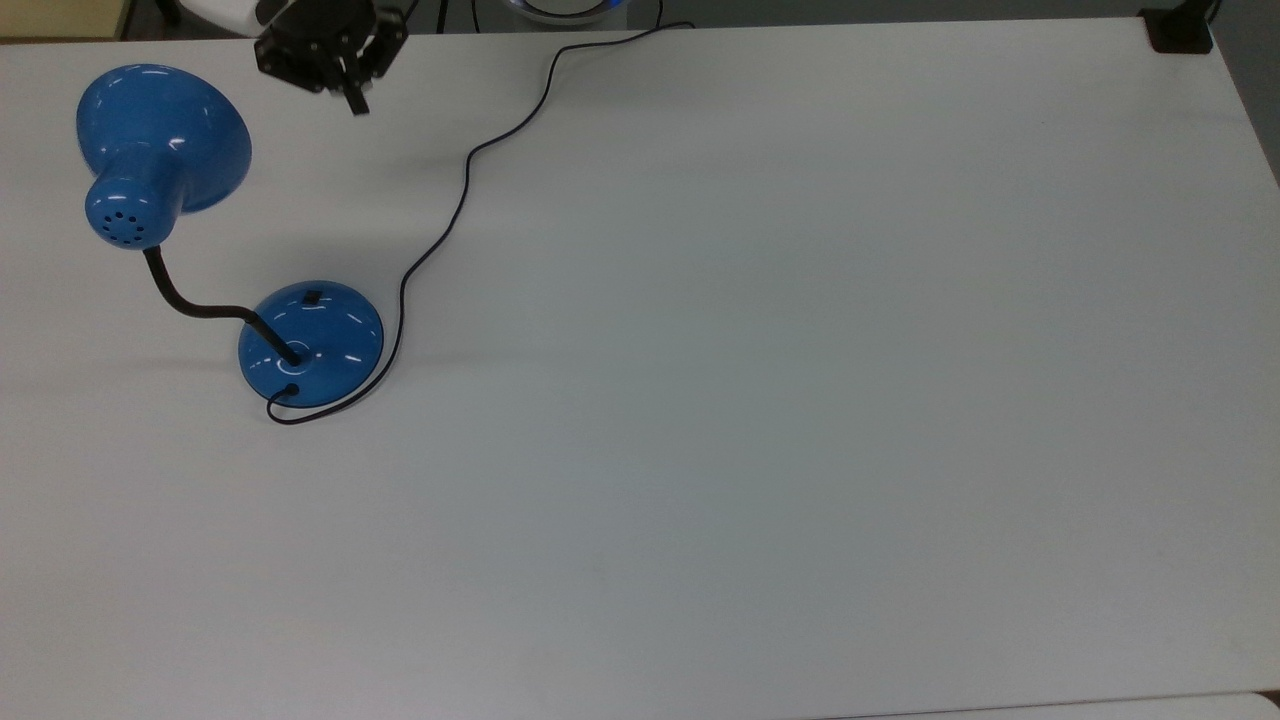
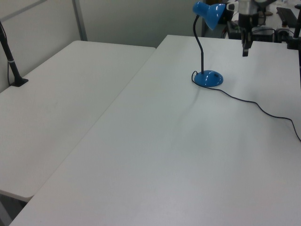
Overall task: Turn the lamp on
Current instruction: 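Move the gripper down toward the switch on the blue lamp base, then press down on the lamp base switch with the closed gripper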
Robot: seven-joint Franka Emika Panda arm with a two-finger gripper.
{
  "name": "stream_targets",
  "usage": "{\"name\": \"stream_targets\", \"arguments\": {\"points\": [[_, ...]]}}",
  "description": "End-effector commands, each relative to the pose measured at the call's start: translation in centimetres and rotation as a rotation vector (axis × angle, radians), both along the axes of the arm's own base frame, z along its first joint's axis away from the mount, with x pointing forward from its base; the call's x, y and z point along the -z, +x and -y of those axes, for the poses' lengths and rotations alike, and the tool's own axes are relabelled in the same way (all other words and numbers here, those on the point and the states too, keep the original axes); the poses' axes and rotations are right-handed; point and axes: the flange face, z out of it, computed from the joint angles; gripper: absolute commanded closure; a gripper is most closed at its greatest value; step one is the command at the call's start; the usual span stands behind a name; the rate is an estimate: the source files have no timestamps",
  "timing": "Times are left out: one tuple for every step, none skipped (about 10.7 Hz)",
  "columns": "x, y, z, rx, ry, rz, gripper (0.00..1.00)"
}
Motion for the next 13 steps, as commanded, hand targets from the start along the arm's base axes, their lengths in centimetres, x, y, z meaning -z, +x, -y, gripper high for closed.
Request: {"name": "stream_targets", "arguments": {"points": [[5.1, -0.9, 1.0, 0.09, 0.045, 0.172, 1.0], [6.4, -0.3, 1.2, 0.117, 0.042, 0.213, 1.0], [7.9, 0.5, 1.6, 0.162, 0.047, 0.237, 1.0], [9.0, 1.2, 2.0, 0.195, 0.038, 0.276, 1.0], [10.4, 2.0, 2.7, 0.253, 0.047, 0.324, 1.0], [11.1, 2.5, 3.2, 0.306, 0.06, 0.375, 1.0], [11.6, 2.8, 3.5, 0.348, 0.069, 0.416, 1.0], [11.8, 3.0, 3.8, 0.38, 0.077, 0.437, 1.0], [12.0, 3.3, 4.2, 0.415, 0.088, 0.458, 1.0], [12.2, 3.8, 4.7, 0.464, 0.114, 0.473, 1.0], [12.4, 4.3, 5.0, 0.487, 0.122, 0.486, 1.0], [12.5, 4.6, 5.2, 0.494, 0.12, 0.493, 1.0], [12.7, 4.9, 5.3, 0.496, 0.12, 0.493, 1.0]]}}
